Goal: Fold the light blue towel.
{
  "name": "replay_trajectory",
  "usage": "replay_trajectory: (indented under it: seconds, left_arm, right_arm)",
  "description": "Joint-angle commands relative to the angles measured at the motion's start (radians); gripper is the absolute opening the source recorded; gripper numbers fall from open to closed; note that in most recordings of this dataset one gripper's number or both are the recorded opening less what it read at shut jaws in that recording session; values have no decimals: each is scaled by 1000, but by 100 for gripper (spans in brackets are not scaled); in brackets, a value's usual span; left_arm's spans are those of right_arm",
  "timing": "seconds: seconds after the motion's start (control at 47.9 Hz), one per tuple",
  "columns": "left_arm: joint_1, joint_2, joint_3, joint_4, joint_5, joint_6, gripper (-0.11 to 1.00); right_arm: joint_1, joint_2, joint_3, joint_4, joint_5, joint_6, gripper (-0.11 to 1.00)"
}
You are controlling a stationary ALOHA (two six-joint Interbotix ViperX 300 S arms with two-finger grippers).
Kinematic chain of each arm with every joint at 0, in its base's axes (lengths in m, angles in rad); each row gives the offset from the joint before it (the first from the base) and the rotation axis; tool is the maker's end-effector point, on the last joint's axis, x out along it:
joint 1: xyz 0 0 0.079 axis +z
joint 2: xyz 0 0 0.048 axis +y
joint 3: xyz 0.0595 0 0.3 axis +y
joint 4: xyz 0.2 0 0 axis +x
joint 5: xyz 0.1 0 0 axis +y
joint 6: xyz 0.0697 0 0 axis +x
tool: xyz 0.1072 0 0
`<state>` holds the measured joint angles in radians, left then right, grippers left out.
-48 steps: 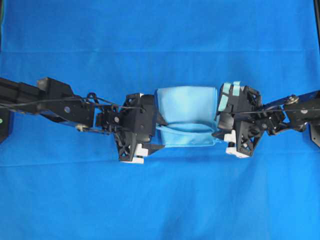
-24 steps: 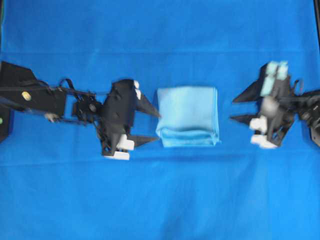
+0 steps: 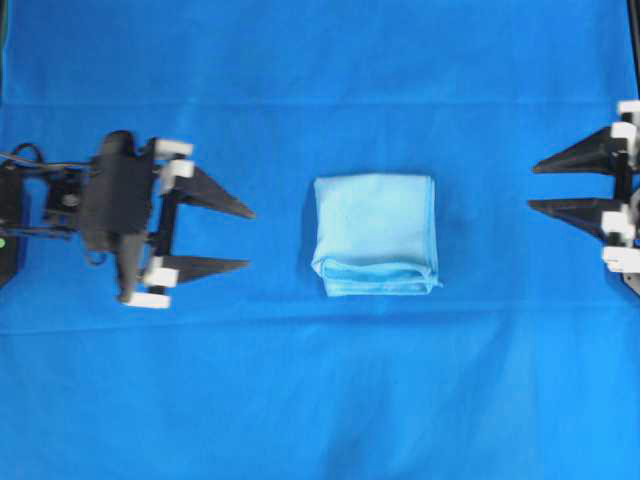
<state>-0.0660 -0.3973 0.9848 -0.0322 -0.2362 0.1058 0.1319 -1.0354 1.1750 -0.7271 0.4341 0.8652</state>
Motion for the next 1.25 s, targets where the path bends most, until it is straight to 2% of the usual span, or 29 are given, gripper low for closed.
replay_trajectory:
  seconds: [0.0, 0.209, 0.376, 0.564, 0.773, 1.232]
  left_arm:
    - [9, -94, 48, 3, -26, 0, 59]
    - [20, -321, 184, 3, -18, 0, 59]
    - [18, -508, 285, 3, 46, -2, 59]
    - [18, -637, 344, 3, 112, -2, 59]
    - [43, -689, 391, 3, 127, -5, 59]
    - [46, -689, 394, 3, 132, -5, 59]
  right_arm:
    - [-2, -43, 12, -20, -2, 5, 56]
    - [-37, -109, 74, -43, -11, 17, 55]
    - [-58, -129, 92, -43, -43, 18, 55]
    - [-58, -124, 95, -43, -51, 20, 56]
    - [-58, -123, 95, -43, -51, 20, 56]
    - [-58, -121, 95, -43, -60, 20, 56]
